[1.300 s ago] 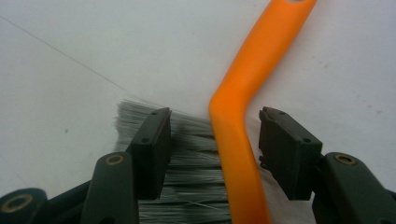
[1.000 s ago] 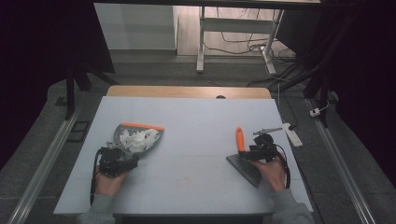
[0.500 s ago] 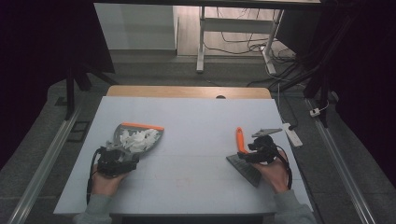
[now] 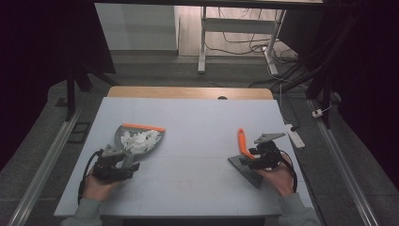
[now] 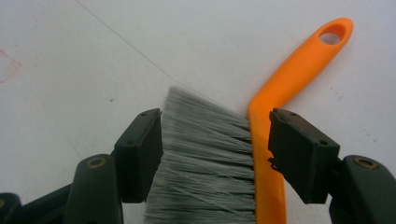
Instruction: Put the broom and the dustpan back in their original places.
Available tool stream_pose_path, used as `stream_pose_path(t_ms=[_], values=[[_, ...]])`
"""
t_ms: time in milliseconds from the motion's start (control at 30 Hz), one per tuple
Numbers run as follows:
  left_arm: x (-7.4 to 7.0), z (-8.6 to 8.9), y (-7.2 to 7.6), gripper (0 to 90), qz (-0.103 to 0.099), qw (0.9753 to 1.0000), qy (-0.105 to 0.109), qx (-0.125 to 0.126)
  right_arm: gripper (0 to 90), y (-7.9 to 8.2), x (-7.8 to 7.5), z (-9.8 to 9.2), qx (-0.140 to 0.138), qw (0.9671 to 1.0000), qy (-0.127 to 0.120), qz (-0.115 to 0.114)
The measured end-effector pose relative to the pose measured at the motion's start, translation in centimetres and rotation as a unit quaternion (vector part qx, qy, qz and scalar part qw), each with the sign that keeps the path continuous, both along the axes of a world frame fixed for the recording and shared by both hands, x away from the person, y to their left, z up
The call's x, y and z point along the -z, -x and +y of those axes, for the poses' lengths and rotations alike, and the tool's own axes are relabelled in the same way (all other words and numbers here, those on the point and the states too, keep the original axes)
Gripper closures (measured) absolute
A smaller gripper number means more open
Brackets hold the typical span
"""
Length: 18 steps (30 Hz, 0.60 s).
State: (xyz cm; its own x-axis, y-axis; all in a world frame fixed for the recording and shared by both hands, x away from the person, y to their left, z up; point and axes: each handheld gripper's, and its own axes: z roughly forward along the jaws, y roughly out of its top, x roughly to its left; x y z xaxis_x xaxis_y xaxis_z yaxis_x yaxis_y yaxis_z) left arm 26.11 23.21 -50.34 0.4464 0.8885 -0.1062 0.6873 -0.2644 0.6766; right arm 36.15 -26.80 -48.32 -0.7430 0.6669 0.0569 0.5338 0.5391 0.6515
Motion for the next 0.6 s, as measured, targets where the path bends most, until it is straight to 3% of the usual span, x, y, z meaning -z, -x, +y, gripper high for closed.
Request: stream_pose_path(t_ms=[133, 600], values=[[-0.1, -0.4, 0.4, 26.7, -0.003, 0.9998, -0.01, 0.018, 35.3, 0.6, 0.1, -0.2, -0.003, 1.0, -0.004, 0.001], [-0.1, -0.5, 1.4, 27.3, -0.002, 0.9976, -0.013, 0.068, 35.4, 3.1, 0.7, -0.7, -0.017, 0.9999, -0.002, -0.001]])
